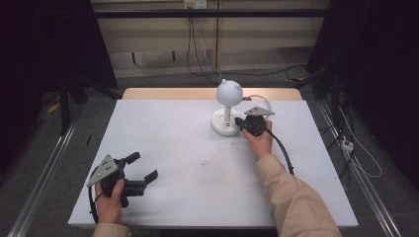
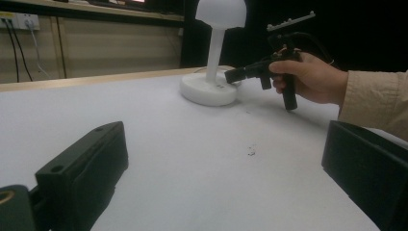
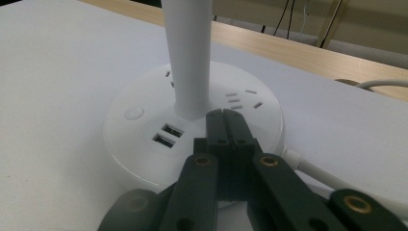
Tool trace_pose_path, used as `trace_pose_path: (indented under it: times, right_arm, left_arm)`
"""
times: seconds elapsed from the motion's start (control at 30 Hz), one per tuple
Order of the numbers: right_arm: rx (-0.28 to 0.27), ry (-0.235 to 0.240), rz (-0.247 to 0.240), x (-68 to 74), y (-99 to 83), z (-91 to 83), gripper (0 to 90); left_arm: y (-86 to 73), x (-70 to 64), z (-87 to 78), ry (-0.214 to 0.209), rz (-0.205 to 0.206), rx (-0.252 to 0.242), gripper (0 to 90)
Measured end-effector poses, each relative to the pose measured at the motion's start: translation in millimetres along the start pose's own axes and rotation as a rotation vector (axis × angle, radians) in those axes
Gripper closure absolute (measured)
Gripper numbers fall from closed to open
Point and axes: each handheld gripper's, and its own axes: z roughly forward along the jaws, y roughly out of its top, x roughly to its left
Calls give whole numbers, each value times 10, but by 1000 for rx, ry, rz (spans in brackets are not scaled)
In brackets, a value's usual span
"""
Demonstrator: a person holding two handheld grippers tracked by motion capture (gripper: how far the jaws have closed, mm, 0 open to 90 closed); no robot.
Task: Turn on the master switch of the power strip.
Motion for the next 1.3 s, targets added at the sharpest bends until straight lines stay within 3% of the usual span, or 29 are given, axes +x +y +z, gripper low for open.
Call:
trace_pose_path:
  times: [1.3]
  right_arm:
    - [4, -22, -18, 33, -9, 15, 900]
  left_arm:
    - [5, -20, 2, -7, 1, -1, 19]
